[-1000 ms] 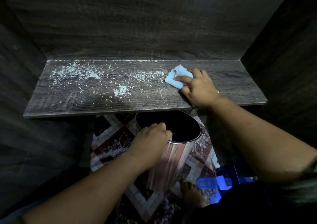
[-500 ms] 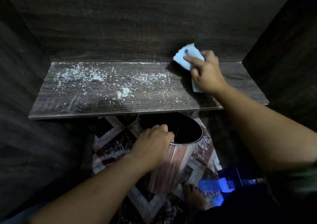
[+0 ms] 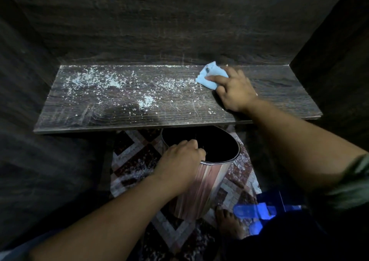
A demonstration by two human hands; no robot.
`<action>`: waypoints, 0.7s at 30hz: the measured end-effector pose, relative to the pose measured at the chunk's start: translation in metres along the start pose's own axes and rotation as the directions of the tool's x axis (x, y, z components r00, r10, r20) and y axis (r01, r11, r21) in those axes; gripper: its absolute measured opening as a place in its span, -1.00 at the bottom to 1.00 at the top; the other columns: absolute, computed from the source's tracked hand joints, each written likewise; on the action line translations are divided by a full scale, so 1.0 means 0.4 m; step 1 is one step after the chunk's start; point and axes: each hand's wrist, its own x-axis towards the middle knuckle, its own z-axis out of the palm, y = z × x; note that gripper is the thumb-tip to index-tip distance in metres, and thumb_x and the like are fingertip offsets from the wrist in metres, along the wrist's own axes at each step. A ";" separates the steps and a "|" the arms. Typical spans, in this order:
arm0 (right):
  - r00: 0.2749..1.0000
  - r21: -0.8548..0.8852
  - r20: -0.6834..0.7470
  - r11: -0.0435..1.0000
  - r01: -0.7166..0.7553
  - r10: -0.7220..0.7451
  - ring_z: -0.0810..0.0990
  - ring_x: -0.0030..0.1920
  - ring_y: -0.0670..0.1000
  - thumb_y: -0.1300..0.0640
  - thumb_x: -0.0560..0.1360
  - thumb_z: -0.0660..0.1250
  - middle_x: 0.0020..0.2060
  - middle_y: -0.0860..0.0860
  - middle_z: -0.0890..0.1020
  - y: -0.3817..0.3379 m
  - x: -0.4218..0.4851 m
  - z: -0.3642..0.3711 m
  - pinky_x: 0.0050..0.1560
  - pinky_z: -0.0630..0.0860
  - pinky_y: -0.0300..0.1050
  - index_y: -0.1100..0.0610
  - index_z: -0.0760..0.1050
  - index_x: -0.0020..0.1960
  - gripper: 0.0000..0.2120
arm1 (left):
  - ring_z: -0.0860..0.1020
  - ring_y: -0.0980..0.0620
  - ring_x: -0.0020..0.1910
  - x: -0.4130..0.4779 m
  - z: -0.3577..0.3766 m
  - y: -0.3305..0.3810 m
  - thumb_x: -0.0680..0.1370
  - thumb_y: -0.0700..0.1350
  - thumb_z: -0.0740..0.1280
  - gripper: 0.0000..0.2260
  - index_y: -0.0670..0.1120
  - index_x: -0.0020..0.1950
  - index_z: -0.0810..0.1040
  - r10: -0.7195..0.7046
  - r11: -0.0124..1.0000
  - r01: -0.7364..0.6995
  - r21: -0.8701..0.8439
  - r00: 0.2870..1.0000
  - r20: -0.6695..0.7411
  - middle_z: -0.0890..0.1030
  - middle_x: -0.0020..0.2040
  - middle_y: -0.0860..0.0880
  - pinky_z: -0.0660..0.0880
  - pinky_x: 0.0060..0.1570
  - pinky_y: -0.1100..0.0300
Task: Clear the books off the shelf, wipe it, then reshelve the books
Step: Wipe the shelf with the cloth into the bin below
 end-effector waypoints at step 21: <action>0.977 0.026 0.016 0.977 -0.213 0.213 0.34 0.24 0.29 -0.05 0.46 0.01 0.32 0.22 0.36 0.052 -0.103 -0.030 0.30 0.28 0.06 -0.13 0.36 0.43 -0.45 | 0.46 -0.04 0.16 -0.024 0.013 -0.014 0.53 -0.24 0.26 -0.73 0.00 0.19 0.52 0.071 0.996 -0.073 0.054 0.997 0.034 0.45 0.07 0.00 0.46 0.14 0.05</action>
